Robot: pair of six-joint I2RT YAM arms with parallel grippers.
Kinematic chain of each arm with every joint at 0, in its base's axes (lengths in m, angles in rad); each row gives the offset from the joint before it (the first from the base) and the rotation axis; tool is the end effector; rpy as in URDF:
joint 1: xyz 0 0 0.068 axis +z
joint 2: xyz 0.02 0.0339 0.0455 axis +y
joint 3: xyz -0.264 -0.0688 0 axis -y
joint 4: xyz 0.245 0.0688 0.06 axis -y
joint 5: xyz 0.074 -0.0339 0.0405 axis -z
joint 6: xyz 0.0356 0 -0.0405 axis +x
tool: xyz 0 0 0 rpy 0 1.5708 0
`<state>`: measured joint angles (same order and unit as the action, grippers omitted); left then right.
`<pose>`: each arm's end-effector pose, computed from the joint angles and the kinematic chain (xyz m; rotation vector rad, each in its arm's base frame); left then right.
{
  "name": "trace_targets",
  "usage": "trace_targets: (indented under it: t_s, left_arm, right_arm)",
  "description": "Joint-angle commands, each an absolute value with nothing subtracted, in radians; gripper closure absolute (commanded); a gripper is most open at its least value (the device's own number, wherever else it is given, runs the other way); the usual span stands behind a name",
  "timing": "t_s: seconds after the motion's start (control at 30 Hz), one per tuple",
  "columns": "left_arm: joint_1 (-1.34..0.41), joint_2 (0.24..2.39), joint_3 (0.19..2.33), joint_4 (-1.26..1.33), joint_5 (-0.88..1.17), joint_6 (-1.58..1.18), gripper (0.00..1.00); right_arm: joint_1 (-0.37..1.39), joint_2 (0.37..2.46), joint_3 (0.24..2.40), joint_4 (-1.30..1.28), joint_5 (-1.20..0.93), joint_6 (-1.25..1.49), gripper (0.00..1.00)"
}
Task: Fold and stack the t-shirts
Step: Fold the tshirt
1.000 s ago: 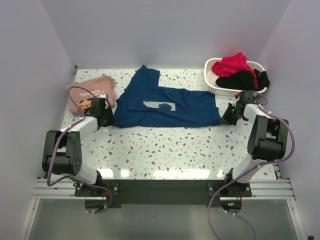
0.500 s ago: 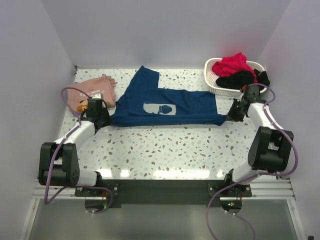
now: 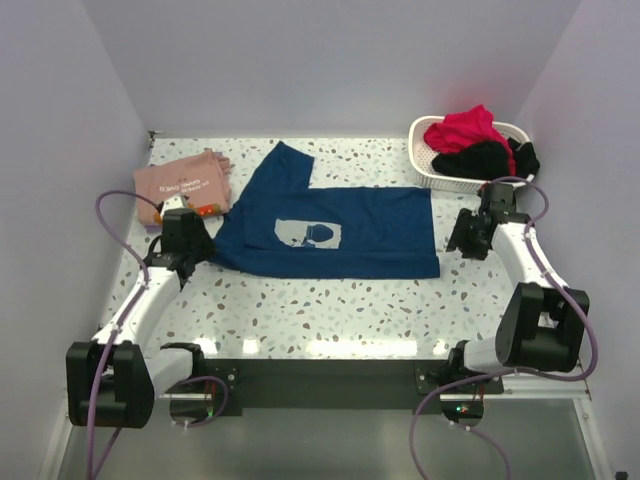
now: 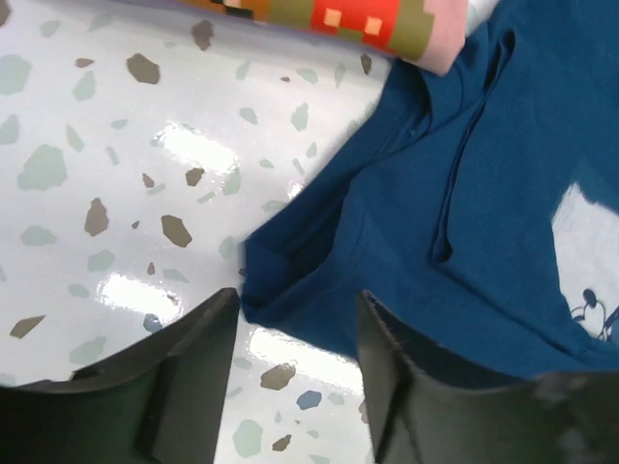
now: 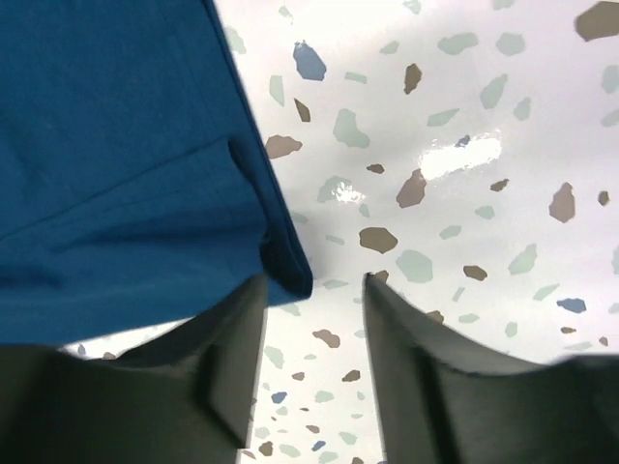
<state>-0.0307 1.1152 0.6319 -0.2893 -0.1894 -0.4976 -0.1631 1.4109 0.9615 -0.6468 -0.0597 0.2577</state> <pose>0.2268 -0.0003 0.2138 -0.6284 2.2400 -0.0428 0.2715 -0.0425 0.2243 0.5384 2.6134 0.1101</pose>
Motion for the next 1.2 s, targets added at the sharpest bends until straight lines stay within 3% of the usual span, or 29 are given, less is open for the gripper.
trace_targets:
  t_s: [0.0, 0.07, 0.37, 0.63, 1.17]
  left_arm:
    - [-0.018, 1.069, 0.669, -0.318, -0.275, -0.523, 0.41]
    - [-0.018, 1.074, 0.683, -0.318, -0.273, -0.522, 0.32]
    - [-0.026, 1.169, 0.684, -0.203, -0.120, -0.522, 0.19]
    - [-0.121, 1.229, 0.644, -0.120, -0.087, -0.557, 0.00]
    - [-0.150, 1.238, 0.491, -0.038, -0.060, -0.583, 0.00]
  right_arm:
    - [-0.158, 1.362, 0.979, -0.650, -0.003, 0.244, 0.46]
    - [-0.156, 1.376, 0.992, -0.638, -0.003, 0.244, 0.44]
    - [-0.046, 1.508, 1.006, -0.545, -0.049, 0.281, 0.46]
    - [-0.008, 1.623, 1.011, -0.466, -0.083, 0.314, 0.55]
    - [-0.008, 1.743, 1.058, -0.403, -0.058, 0.273, 0.63]
